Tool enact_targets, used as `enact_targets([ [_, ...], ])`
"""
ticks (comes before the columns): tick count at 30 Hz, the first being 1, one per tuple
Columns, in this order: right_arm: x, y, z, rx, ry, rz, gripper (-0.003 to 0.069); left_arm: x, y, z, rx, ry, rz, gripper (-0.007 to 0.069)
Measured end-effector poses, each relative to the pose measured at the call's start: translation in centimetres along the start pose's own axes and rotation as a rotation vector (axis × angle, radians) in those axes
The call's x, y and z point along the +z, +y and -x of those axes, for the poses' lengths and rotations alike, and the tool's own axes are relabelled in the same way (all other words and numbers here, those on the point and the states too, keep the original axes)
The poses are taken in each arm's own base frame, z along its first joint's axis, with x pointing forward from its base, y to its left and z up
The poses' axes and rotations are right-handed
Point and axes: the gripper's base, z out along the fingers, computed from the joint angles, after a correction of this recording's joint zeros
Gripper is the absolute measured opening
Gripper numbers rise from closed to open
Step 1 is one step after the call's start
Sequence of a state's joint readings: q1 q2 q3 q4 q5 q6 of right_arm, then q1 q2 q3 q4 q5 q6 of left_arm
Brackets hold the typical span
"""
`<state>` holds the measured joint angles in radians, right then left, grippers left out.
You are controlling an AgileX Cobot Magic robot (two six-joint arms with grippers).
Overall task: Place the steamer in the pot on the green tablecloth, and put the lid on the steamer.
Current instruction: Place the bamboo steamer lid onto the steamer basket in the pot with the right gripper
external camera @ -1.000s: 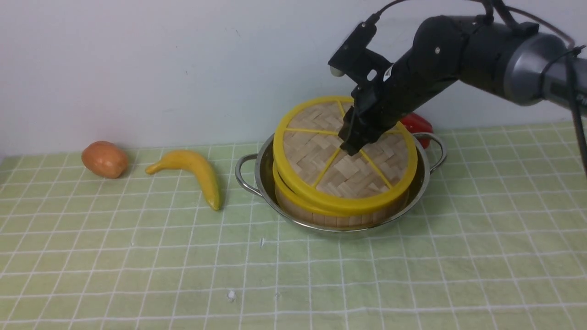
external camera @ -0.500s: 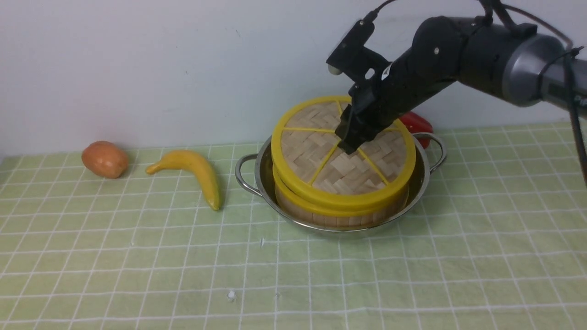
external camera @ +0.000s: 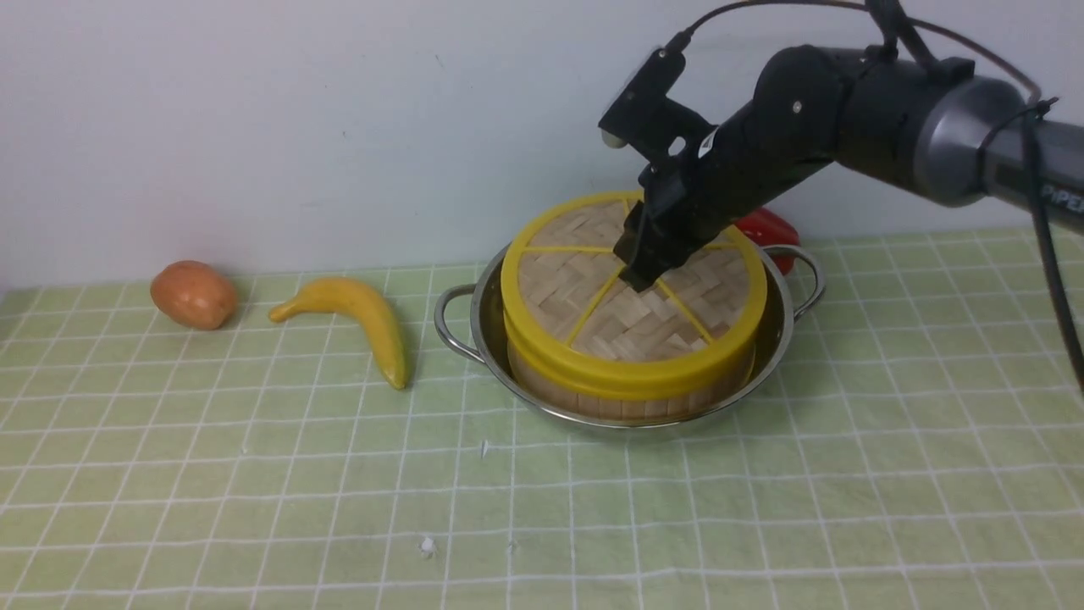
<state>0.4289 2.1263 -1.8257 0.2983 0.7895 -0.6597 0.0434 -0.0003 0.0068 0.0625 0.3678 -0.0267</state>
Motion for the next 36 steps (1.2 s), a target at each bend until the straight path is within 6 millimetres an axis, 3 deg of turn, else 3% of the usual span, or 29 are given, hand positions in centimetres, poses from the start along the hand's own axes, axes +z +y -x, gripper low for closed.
enact_targets([
  [7,1.7,0.0,-0.6,0.001,0.003,0.001,0.0146,0.0,0.0,0.0,0.000,0.000,0.000,0.0243],
  [13,1.8,-0.1,-0.6,-0.002,-0.004,-0.003,0.0146,0.0,0.0,0.0,0.000,0.000,0.000,0.0243],
  [16,1.5,-0.1,-0.4,-0.005,-0.010,-0.008,0.0176,0.0,0.0,0.0,0.000,0.000,0.000,0.0243],
  [17,1.0,-0.2,-0.1,-0.002,-0.025,-0.019,0.0229,0.0,0.0,0.0,0.000,0.000,0.000,0.0243],
  [21,-2.7,-0.5,1.6,0.006,-0.094,-0.069,0.0412,0.0,0.0,0.0,0.000,0.000,0.000,0.0243],
  [25,-7.6,-0.7,3.4,0.015,-0.168,-0.144,0.0502,0.0,0.0,0.0,0.000,0.000,0.000,0.0243],
  [27,-10.8,-0.7,4.2,0.050,-0.214,-0.183,0.0514,0.0,0.0,0.0,0.000,0.000,0.000,0.0243],
  [28,-11.1,-0.7,4.2,0.064,-0.218,-0.184,0.0514,0.0,0.0,0.0,0.000,0.000,0.000,0.0243],
  [31,-15.3,-0.3,5.0,0.191,-0.292,-0.198,0.0489,0.0,0.0,0.0,0.000,0.000,0.000,0.0243],
  [35,-18.7,0.2,5.7,0.348,-0.384,-0.169,0.0443,0.0,0.0,0.0,0.000,0.000,0.000,0.0243],
  [36,-18.8,0.2,5.8,0.359,-0.389,-0.166,0.0439,0.0,0.0,0.0,0.000,0.000,0.000,0.0243],
])
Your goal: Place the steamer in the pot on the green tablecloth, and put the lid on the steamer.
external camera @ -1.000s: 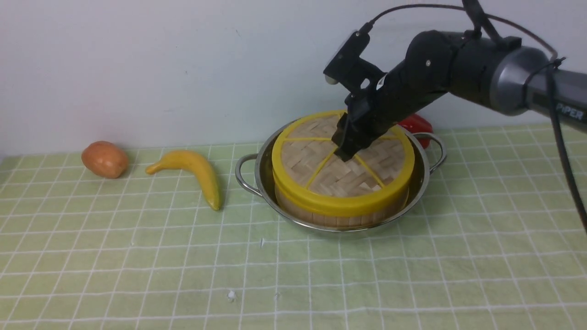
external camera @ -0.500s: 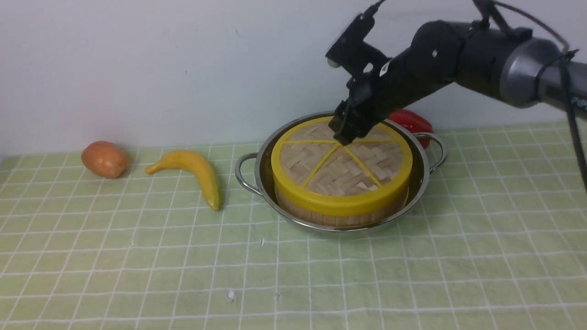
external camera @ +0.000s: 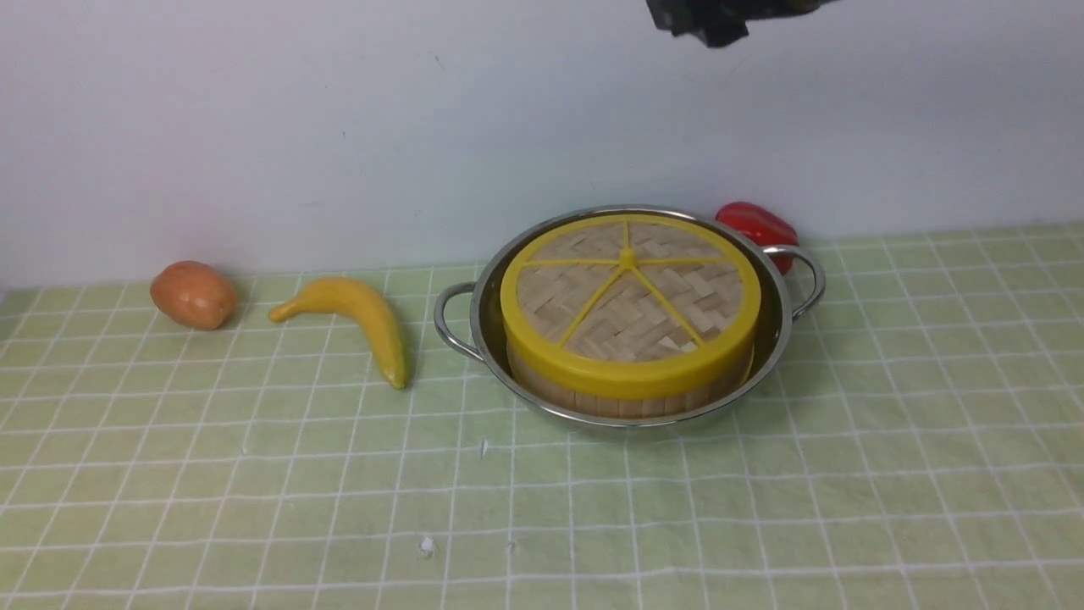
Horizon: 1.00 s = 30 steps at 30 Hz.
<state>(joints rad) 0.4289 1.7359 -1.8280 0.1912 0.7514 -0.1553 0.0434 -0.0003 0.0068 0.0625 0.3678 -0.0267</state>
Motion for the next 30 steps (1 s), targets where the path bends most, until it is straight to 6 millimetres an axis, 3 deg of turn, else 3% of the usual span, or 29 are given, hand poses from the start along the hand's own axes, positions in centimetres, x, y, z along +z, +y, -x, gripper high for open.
enact_targets([
  [13,-0.9,0.4,0.1,0.103,0.007,0.037,0.0360,0.0,0.0,0.0,0.000,0.000,0.000,0.0243],
  [16,-3.6,0.4,-2.2,0.061,0.113,-0.001,0.0351,0.0,0.0,0.0,0.000,0.000,0.000,0.0243],
  [18,-6.7,0.5,-4.8,0.047,0.173,-0.034,0.0351,0.0,0.0,0.0,0.002,0.000,0.000,0.0243],
  [19,-6.7,0.4,-4.8,0.047,0.174,-0.037,0.0351,0.0,0.0,0.0,0.002,0.000,0.000,0.0243],
  [20,-9.5,0.4,-7.3,0.053,0.202,-0.063,0.0351,0.0,0.0,0.0,0.002,0.000,0.000,0.0243],
  [22,-12.8,0.2,-11.0,0.084,0.207,-0.103,0.0349,0.0,0.0,0.0,0.002,0.000,0.000,0.0243],
  [23,-13.5,0.2,-11.8,0.089,0.204,-0.108,0.0349,0.0,0.0,0.0,0.002,0.000,0.000,0.0243],
  [24,-15.4,-0.2,-15.0,0.134,0.172,-0.149,0.0349,0.0,0.0,0.0,0.002,0.000,0.000,0.0243],
  [25,-16.2,-0.2,-15.2,0.143,0.144,-0.155,0.0349,0.0,0.0,0.0,0.002,0.000,0.000,0.0243],
  [26,-17.7,-0.5,-18.0,0.179,0.101,-0.193,0.0349,0.0,0.0,0.0,0.002,0.000,0.000,0.0243],
  [30,-22.3,-0.4,-24.2,0.233,-0.176,-0.296,0.0349,0.0,0.0,0.0,0.002,0.000,0.000,0.0243],
])
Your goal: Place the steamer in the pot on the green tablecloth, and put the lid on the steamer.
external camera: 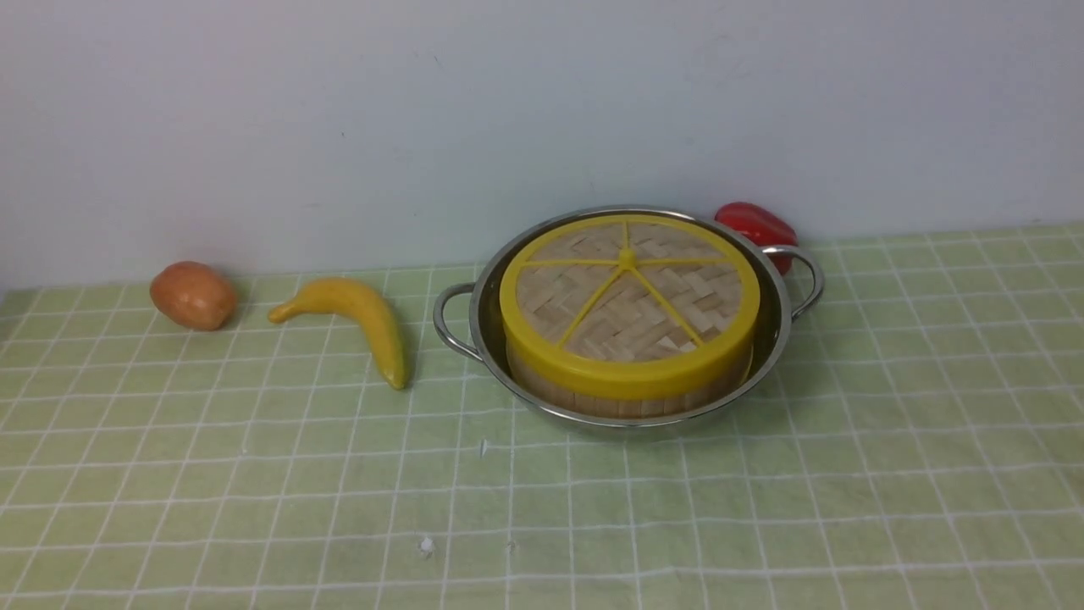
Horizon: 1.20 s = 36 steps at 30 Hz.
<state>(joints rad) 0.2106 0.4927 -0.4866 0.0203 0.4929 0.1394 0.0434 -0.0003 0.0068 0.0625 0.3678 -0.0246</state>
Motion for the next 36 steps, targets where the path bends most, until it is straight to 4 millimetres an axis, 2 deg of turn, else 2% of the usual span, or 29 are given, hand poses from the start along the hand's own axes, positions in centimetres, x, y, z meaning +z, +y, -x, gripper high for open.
enact_targets([
  [1,-0.7,-0.6,-1.8,0.016,-0.060,-0.025,0.0349,0.0,0.0,0.0,0.000,0.000,0.000,0.0243],
  [4,-1.7,-1.3,-4.5,0.033,-0.161,-0.072,0.0349,0.0,0.0,0.0,0.000,0.000,0.000,0.0243],
  [5,-1.8,-1.4,-4.9,0.036,-0.170,-0.079,0.0349,0.0,0.0,0.0,0.000,0.000,0.000,0.0243],
  [9,-1.7,-2.1,-8.5,0.046,-0.210,-0.121,0.0349,0.0,0.0,0.0,0.000,0.000,0.000,0.0243],
  [10,-1.7,-2.2,-8.7,0.047,-0.206,-0.121,0.0349,0.0,0.0,0.0,0.000,0.000,0.000,0.0243],
  [15,-1.1,-2.6,-11.9,0.049,-0.187,-0.126,0.0349,0.0,0.0,0.0,0.001,0.000,0.000,0.0243],
  [36,-1.0,-2.6,-12.3,0.050,-0.167,-0.128,0.0349,0.0,0.0,0.0,0.015,-0.001,0.000,0.0243],
])
